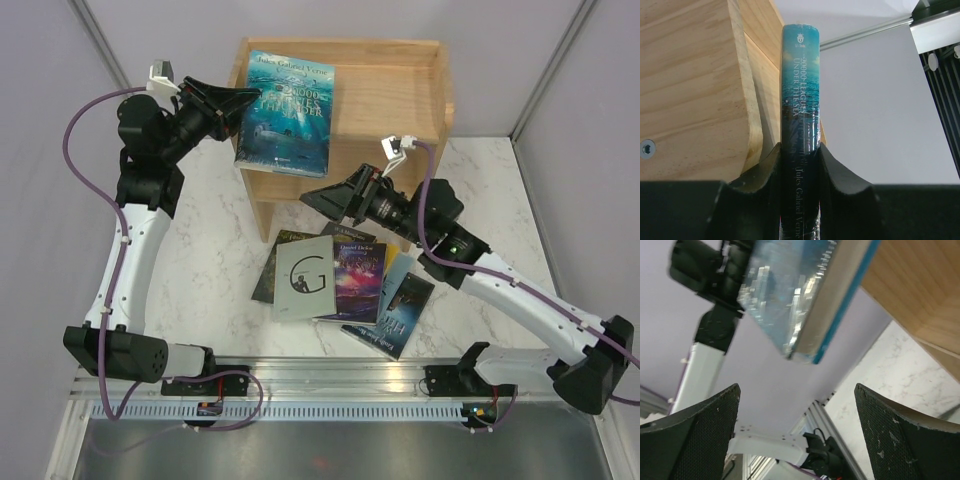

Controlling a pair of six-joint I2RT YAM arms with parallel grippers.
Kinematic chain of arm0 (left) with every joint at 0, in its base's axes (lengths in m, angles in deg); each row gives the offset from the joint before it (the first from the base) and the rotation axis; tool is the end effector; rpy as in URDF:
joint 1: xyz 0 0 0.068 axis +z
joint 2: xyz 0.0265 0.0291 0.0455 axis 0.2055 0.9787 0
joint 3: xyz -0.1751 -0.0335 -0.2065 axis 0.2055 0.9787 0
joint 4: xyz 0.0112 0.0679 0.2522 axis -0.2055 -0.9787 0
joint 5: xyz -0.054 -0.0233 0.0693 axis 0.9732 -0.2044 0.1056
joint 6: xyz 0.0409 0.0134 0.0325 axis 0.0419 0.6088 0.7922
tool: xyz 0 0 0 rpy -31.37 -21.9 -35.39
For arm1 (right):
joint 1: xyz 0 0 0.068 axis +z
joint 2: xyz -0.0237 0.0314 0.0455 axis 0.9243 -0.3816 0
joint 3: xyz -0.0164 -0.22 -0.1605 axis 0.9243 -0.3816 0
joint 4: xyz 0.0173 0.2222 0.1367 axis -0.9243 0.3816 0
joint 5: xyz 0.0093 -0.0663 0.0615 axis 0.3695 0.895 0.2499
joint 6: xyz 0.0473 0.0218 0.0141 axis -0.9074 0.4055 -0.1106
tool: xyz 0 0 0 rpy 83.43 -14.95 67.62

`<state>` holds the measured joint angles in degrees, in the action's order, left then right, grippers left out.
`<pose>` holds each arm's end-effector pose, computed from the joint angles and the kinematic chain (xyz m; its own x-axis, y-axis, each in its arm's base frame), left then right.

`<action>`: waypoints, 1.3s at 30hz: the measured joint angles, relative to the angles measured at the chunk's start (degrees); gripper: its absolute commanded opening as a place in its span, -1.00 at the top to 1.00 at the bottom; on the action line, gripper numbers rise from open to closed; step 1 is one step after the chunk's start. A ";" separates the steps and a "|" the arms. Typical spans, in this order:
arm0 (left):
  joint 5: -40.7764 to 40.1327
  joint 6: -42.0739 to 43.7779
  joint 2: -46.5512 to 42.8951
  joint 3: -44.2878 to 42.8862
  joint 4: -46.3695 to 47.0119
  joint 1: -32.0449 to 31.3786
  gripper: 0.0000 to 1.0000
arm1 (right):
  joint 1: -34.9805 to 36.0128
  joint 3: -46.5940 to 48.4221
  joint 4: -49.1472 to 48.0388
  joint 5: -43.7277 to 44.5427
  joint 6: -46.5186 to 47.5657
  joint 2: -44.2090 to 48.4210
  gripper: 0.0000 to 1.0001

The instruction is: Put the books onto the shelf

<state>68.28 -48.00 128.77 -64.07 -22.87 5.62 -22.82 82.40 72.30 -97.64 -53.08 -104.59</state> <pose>0.2883 -0.0500 0.4969 -0.5459 -0.7751 -0.3180 0.2906 0.1808 -0.9396 0.1872 0.1979 0.4221 -0.6139 0.4896 -0.6192 -0.6063 0.2098 0.7671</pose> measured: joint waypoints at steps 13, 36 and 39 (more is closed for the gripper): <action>-0.11 0.00 0.02 -0.17 -0.55 0.00 0.95 | 1.68 0.33 -6.64 10.47 2.91 -2.40 -0.96; 0.50 -2.75 -0.31 0.70 -0.15 0.17 0.95 | 5.31 0.35 -16.41 16.94 0.24 -5.81 -0.02; 0.59 -3.08 -0.35 0.76 -0.13 0.28 0.95 | 5.92 0.66 -16.39 18.18 0.26 -5.81 -0.07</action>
<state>68.87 -51.08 128.42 -63.30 -23.00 5.90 -16.89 83.05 55.91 -79.45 -52.82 -110.40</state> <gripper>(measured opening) 0.325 0.519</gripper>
